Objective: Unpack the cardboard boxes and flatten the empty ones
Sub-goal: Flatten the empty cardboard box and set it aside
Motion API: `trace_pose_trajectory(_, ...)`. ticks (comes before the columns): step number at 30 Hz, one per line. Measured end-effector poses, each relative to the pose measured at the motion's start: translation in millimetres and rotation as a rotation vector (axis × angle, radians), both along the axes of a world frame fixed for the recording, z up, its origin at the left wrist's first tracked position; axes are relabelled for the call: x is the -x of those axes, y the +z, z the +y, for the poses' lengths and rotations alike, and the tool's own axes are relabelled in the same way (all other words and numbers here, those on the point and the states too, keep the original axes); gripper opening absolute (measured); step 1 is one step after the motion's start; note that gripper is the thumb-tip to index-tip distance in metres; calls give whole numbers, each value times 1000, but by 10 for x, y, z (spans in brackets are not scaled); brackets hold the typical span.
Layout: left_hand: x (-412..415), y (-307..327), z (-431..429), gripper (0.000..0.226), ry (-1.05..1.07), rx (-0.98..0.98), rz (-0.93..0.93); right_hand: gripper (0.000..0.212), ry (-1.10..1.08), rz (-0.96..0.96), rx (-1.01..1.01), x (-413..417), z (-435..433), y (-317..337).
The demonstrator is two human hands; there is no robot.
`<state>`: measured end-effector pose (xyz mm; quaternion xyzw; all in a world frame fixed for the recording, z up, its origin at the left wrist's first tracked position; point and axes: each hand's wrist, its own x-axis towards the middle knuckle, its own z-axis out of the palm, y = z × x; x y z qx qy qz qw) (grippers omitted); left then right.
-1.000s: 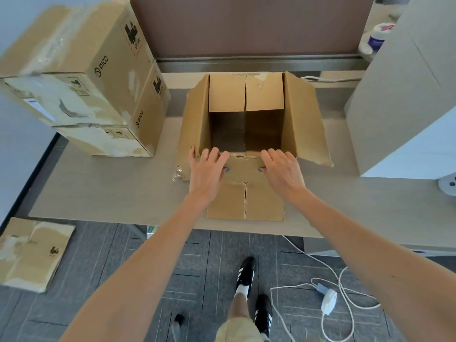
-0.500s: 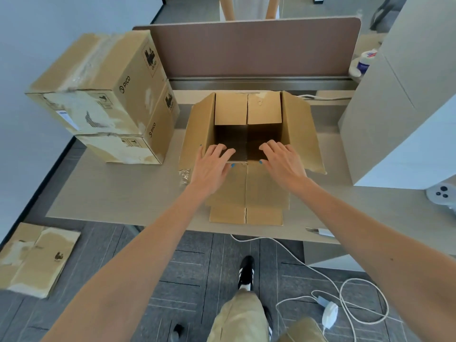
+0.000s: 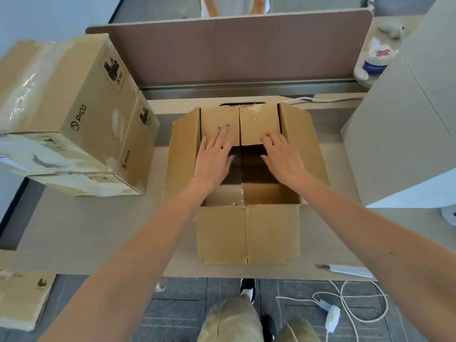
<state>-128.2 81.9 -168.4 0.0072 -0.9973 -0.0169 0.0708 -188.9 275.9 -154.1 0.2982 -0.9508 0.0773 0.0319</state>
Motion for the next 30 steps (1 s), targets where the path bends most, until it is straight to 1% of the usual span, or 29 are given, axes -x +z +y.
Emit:
trace_pose_trajectory(2, 163, -44, -33, 71, 3, 17, -25, 66, -22, 3, -44, 147, -82, -51)
trace_pose_trajectory(5, 362, -98, -81, 89, -10, 47, -68, 92, -35, 2, -146, 354, -185, -120)
trace_pose_trajectory(7, 492, -132, -133, 97, -9, 66, -96, 100, -34, 14, -190, 490, -244, -159)
trace_pose_trajectory(8, 552, -149, -167, 98, -7, 68, -112, 101, -37, 15, -198, 546, -276, -171)
trace_pose_trajectory(10, 643, -151, -238, 94, -15, 43, -152, 94, -41, 11, -192, 626, -327, -182)
trace_pose_trajectory(12, 689, -113, -306, 85, -48, -6, -211, 84, -20, -5, -177, 662, -341, -168)
trace_pose_trajectory(16, 730, 117, -459, 71, -130, -74, -320, 64, 51, -65, -44, 694, -274, -1)
trace_pose_trajectory(18, 783, 319, -528, 62, -168, -109, -365, 51, 71, -9, 47, 746, -251, 136)
trace_pose_trajectory(20, 857, 538, -576, 53, -211, -148, -367, 39, 75, 65, 93, 847, -278, 280)
trace_pose_trajectory(23, 1023, 851, -670, 42, -203, -251, -282, 25, 88, 181, 149, 1057, -399, 482)
trace_pose_trajectory(24, 1099, 924, -704, 39, -185, -259, -234, 22, 97, 233, 172, 1138, -449, 533)
trace_pose_trajectory(26, 1279, 1003, -753, 31, -172, -206, -54, 19, 98, 319, 191, 1307, -541, 591)
trace_pose_trajectory(28, 1470, 981, -803, 25, -145, -172, 156, 28, 54, 354, 181, 1474, -628, 588)
trace_pose_trajectory(29, 1561, 929, -826, 29, -116, -160, 225, 37, 16, 359, 158, 1555, -667, 573)
trace_pose_trajectory(30, 1633, 864, -849, 42, -77, -141, 258, 48, -24, 356, 116, 1632, -697, 552)
